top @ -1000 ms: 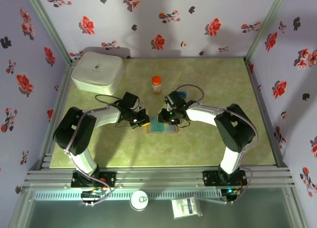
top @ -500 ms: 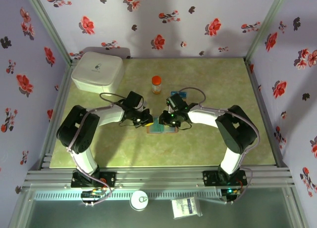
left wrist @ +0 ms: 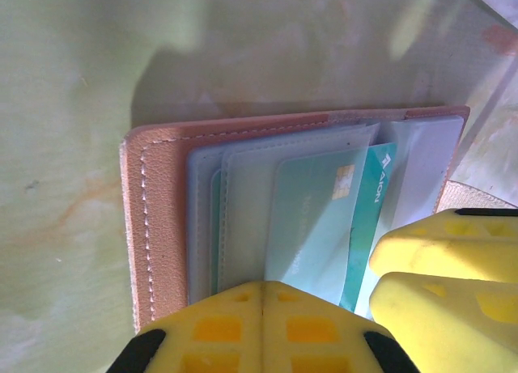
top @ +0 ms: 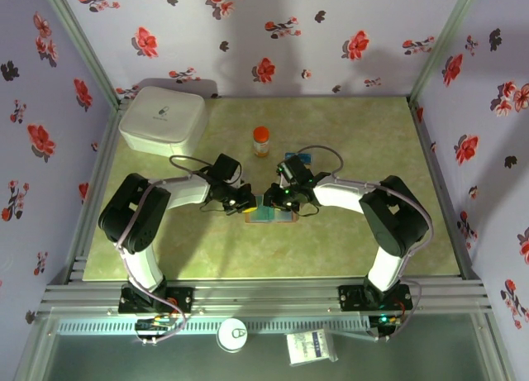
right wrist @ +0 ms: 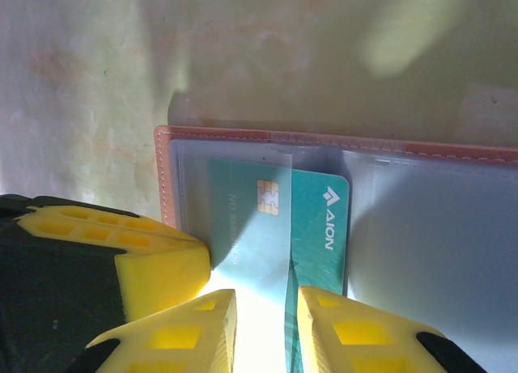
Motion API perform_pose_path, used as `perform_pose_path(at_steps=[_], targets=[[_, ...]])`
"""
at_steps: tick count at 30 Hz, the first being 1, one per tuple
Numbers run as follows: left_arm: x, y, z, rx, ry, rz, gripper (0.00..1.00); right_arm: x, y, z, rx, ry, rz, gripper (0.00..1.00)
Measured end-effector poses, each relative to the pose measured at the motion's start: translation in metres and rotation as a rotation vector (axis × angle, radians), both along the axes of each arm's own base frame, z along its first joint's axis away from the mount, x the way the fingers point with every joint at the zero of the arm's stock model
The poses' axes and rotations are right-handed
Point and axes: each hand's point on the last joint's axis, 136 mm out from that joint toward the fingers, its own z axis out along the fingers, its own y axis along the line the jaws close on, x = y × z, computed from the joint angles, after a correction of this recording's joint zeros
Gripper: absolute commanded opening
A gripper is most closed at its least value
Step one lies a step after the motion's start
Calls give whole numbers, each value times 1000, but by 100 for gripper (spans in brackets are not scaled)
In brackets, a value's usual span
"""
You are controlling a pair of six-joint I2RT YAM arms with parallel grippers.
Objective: Take the credit cards out of the card holder
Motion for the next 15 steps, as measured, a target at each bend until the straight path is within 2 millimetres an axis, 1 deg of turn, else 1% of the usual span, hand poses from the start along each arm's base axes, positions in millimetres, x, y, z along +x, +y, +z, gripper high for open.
perform_pose_path(at_steps=[5,9,15], targets=[[0,0,0,2,0,-2,0,-3,0,-3,3,13,7,24],[0,1,0,7,1,0,0,-5,3,-10,8,35,18,24],[0,1,0,11,1,1,0,-4,0,-11,-8,32,14,24]])
